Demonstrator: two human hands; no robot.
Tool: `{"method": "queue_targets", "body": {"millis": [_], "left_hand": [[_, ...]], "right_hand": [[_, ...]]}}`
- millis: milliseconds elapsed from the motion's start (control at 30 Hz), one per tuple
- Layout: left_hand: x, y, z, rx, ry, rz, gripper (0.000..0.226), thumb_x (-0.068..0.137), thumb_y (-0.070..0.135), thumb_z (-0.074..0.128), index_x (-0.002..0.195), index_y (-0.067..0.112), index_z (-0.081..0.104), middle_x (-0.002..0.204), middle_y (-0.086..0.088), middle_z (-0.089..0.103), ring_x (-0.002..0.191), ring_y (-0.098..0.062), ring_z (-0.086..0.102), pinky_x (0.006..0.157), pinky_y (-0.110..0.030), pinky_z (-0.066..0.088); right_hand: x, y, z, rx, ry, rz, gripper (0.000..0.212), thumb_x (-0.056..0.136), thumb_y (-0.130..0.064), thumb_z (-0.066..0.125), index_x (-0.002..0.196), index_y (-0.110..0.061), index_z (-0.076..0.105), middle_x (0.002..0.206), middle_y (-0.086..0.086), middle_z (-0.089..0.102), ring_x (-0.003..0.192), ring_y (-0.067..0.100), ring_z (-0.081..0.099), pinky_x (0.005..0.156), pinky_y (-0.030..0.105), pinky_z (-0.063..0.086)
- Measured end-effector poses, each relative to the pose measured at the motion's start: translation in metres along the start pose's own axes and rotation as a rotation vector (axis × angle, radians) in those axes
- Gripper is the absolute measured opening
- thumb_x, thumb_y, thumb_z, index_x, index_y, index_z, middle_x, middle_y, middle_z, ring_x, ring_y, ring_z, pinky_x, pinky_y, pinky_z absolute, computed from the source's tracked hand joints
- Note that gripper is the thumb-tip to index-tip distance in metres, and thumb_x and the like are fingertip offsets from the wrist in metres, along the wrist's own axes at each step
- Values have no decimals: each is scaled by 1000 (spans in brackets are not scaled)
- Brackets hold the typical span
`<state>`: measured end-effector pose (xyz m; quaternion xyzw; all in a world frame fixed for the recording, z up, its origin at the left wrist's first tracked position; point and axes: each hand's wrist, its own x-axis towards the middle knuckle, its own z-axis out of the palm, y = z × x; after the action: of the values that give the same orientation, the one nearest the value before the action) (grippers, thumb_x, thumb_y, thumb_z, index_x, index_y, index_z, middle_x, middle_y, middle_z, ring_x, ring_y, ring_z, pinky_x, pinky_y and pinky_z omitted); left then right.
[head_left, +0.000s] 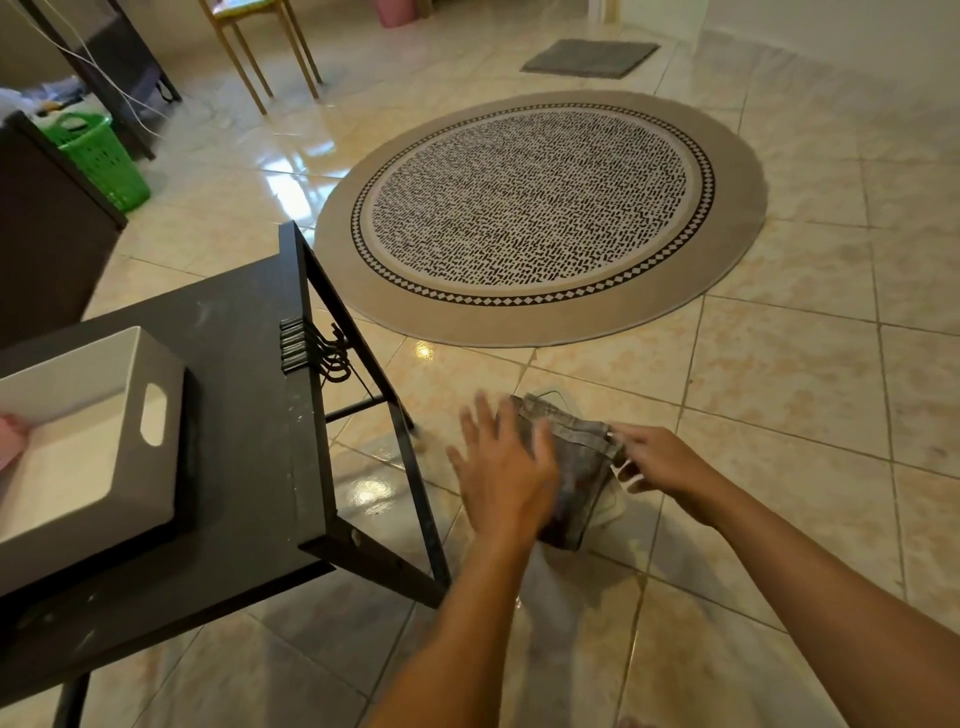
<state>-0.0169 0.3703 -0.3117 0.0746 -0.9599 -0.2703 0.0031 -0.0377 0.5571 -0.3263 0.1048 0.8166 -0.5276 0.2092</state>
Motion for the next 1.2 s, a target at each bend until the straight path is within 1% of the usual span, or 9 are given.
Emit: {"method": "queue_targets", "body": {"millis": [67, 133, 233, 300, 400, 567, 800, 1000, 1200], "left_hand": [[18, -16, -8, -172, -86, -307, 73, 94, 44, 48, 153, 21, 12, 161, -7, 15, 146, -32, 16, 116, -57, 18], [25, -22, -17, -319, -252, -504, 61, 88, 31, 58, 140, 10, 35, 134, -13, 51, 119, -32, 51, 100, -51, 45], [24, -23, -24, -288, -291, -470, 18, 88, 23, 64, 89, 5, 62, 91, -10, 67, 83, -24, 65, 81, -44, 58], [23, -20, -26, -291, -240, -439, 16, 86, 19, 69, 77, 12, 58, 83, -11, 66, 81, -25, 66, 78, -43, 59], [21, -15, -27, -327, -217, -394, 16, 87, 18, 69, 82, 14, 54, 87, -10, 62, 84, -24, 63, 80, -41, 57], [12, 0, -48, -518, -125, -270, 16, 92, 11, 61, 85, 16, 48, 82, -4, 53, 71, -15, 51, 63, -27, 48], [-1, 56, -141, -824, 38, -166, 30, 90, 26, 69, 115, 15, 57, 103, 0, 66, 93, -13, 66, 73, -27, 59], [-27, 63, -262, -744, 283, 24, 19, 93, 27, 64, 77, 20, 71, 77, -3, 72, 77, -18, 70, 69, -39, 61], [-66, -11, -380, -582, 408, -54, 12, 88, 20, 71, 77, 23, 70, 81, -6, 73, 79, -21, 70, 74, -42, 60]], "right_hand": [[4, -14, -2, 77, 16, 63, 40, 103, -41, 39, 120, -17, 65, 100, 15, 65, 79, 24, 60, 68, 34, 50], [9, -27, -3, 41, -10, 83, 51, 97, -56, 46, 106, -11, 67, 93, 11, 65, 78, 24, 60, 66, 33, 48], [14, -36, -3, -188, -64, 24, 39, 83, -42, 74, 79, -4, 68, 70, 7, 62, 64, 19, 56, 55, 28, 41], [18, -40, -5, -285, -43, 24, 30, 77, -28, 81, 65, -6, 63, 62, 7, 56, 59, 19, 51, 54, 29, 37], [17, -48, -10, -301, -11, -2, 29, 78, -19, 78, 61, -8, 58, 63, 10, 54, 61, 20, 51, 58, 32, 39], [-1, -79, -25, -249, 50, -141, 10, 86, -18, 70, 84, -9, 67, 83, 8, 63, 78, 21, 58, 67, 34, 48], [-58, -188, -67, -130, 112, -419, 10, 88, -14, 71, 98, -10, 69, 95, 14, 68, 92, 25, 65, 79, 46, 59], [-125, -300, -55, -110, 71, -674, 16, 88, -11, 71, 103, -15, 68, 99, 5, 64, 95, 19, 60, 75, 36, 56], [-163, -378, 27, -173, -97, -794, 18, 95, -8, 61, 108, -18, 65, 101, 2, 62, 96, 14, 57, 79, 33, 54]]}}
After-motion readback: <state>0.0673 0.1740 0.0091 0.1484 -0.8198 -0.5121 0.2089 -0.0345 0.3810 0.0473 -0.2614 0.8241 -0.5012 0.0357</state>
